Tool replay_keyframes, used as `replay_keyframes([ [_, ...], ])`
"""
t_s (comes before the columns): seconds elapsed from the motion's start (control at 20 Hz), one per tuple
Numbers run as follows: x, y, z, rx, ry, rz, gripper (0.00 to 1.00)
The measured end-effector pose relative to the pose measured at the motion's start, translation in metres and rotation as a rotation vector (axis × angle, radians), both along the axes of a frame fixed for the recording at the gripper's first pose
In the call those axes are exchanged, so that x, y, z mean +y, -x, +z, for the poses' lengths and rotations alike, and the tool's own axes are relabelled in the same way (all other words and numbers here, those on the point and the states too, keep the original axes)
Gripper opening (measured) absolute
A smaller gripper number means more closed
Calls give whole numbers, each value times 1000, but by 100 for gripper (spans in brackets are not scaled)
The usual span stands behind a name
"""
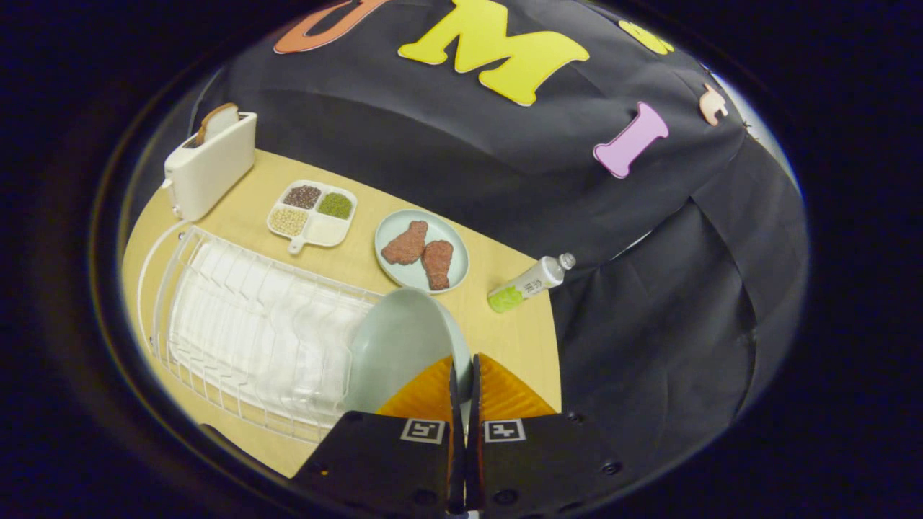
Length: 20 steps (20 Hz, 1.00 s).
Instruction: Take the plate from the dish rack, then take the spoon from the basket and place it into the plate.
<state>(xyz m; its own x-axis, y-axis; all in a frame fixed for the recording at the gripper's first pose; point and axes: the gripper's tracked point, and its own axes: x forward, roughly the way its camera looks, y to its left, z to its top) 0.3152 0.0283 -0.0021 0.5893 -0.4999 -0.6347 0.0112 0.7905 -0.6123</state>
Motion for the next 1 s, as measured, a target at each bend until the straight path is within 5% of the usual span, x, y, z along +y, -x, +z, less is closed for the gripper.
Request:
replay_keyframes([
  [0.2, 3, 1, 30, -76, 202, 27, 6],
  [0.5, 51, 36, 49, -100, 190, 129, 6],
  [1.0, 59, 128, -5, -35, -130, 270, 6],
])
